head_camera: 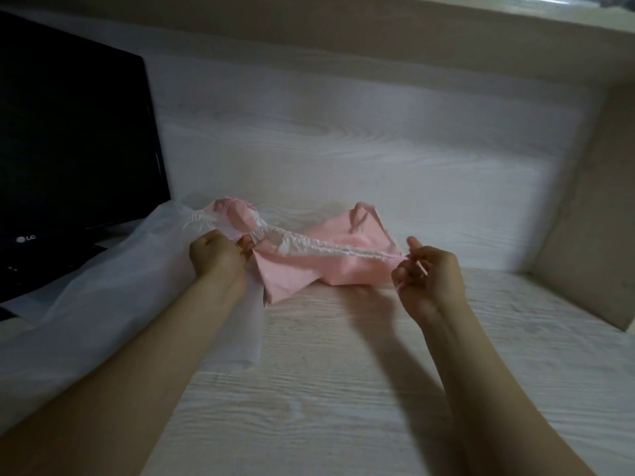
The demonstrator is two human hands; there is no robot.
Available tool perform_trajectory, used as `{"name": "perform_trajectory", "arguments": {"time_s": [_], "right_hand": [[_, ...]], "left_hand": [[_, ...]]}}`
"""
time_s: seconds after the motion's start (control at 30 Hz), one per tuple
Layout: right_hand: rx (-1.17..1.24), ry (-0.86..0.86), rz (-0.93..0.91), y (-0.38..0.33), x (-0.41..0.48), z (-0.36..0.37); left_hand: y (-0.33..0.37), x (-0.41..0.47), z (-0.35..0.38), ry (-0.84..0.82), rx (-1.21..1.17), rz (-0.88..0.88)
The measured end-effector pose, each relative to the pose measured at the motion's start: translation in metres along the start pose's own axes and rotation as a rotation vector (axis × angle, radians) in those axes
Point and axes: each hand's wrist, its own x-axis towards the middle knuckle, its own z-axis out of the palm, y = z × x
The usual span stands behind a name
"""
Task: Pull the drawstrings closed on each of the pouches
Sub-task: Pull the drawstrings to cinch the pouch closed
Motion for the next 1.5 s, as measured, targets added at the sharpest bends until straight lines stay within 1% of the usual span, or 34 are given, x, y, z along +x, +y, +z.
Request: {"name": "perform_trajectory", "arguments": {"time_s": [0.07, 0.13, 0.2, 0.23, 0.3, 0.4, 0.47, 0.53, 0.6, 0.63, 0.7, 0.77, 0.8, 0.87, 0.9, 0.93, 0.97, 1.0, 1.07, 1.1, 1.13, 1.2, 1.27, 1.33, 1.37, 1.4, 1.43, 1.5], "right_hand": [[0.027, 0.128, -0.113, -0.003, 0.004, -0.003], [0.006, 0.301, -0.222, -0.001, 0.006, -0.007], [-0.084, 0.402, -0.330, 0.000, 0.006, -0.011], [-0.184, 0.404, -0.391, 0.001, 0.007, -0.012], [-0.441, 0.332, -0.494, 0.002, 0.006, -0.011], [-0.780, 0.217, -0.547, 0.008, 0.003, -0.010], [-1.038, 0.195, -0.607, 0.010, 0.002, -0.010], [-1.297, 0.159, -0.717, 0.013, 0.005, -0.014], [-1.506, 0.143, -0.792, 0.017, 0.012, -0.018], [-1.567, 0.157, -0.791, 0.018, 0.014, -0.019], [-1.638, 0.203, -0.730, 0.018, 0.015, -0.019], [-1.715, 0.243, -0.666, 0.017, 0.012, -0.018], [-1.751, 0.262, -0.636, 0.018, 0.012, -0.018], [-1.803, 0.298, -0.583, 0.017, 0.011, -0.018], [-1.755, 0.298, -0.591, 0.017, 0.008, -0.017], [-1.650, 0.288, -0.603, 0.016, 0.007, -0.017], [-1.491, 0.268, -0.586, 0.014, 0.006, -0.016], [-1.292, 0.255, -0.524, 0.011, 0.005, -0.016], [-0.838, 0.239, -0.267, 0.003, 0.003, -0.012], [-0.646, 0.231, -0.126, 0.001, 0.003, -0.012], [-0.509, 0.229, -0.030, 0.000, 0.005, -0.014], [-0.333, 0.235, 0.041, 0.000, 0.011, -0.016], [-0.131, 0.219, 0.057, 0.001, 0.013, -0.015], [-0.004, 0.213, 0.047, 0.002, 0.013, -0.015], [0.028, 0.218, 0.031, 0.002, 0.013, -0.015], [0.052, 0.227, 0.009, 0.004, 0.014, -0.015], [0.076, 0.245, -0.018, 0.003, 0.014, -0.015], [0.088, 0.304, -0.070, 0.000, 0.014, -0.016]], "left_hand": [[0.000, -0.002, 0.000, 0.022, 0.026, 0.024], [-0.001, 0.001, -0.003, 0.033, 0.087, 0.060], [-0.003, 0.004, -0.004, 0.042, 0.115, 0.071], [-0.003, 0.005, -0.004, 0.048, 0.111, 0.070], [-0.002, 0.008, -0.003, 0.047, 0.091, 0.053], [0.002, 0.009, -0.003, 0.046, 0.175, 0.088], [0.001, 0.018, -0.005, 0.044, 0.263, 0.173], [0.000, 0.020, -0.007, 0.044, 0.390, 0.302], [0.005, 0.008, -0.006, 0.021, 0.480, 0.420], [0.008, 0.002, -0.005, 0.004, 0.514, 0.454], [0.009, -0.001, -0.006, -0.044, 0.603, 0.493], [0.008, -0.005, -0.009, -0.131, 0.764, 0.554], [0.007, -0.006, -0.011, -0.175, 0.860, 0.628], [0.003, -0.008, -0.013, -0.245, 1.049, 0.846], [0.000, -0.010, -0.014, -0.268, 1.142, 0.948], [-0.003, -0.010, -0.014, -0.290, 1.225, 1.011], [-0.004, -0.011, -0.014, -0.303, 1.302, 1.039], [-0.006, -0.008, -0.015, -0.312, 1.369, 1.041], [-0.005, -0.006, -0.016, -0.322, 1.451, 1.023], [-0.003, -0.008, -0.016, -0.317, 1.473, 1.011], [-0.003, -0.006, -0.016, -0.315, 1.495, 0.991], [-0.004, -0.003, -0.014, -0.293, 1.532, 0.918], [-0.004, 0.003, -0.015, -0.302, 1.511, 0.824], [0.000, 0.002, -0.017, -0.316, 1.456, 0.759], [0.002, 0.000, -0.018, -0.273, 1.492, 0.766], [0.004, 0.001, -0.019, -0.195, 1.549, 0.806], [0.005, 0.002, -0.020, -0.106, 1.634, 0.860], [0.006, 0.003, -0.019, 0.023, 1.825, 0.907]]}}
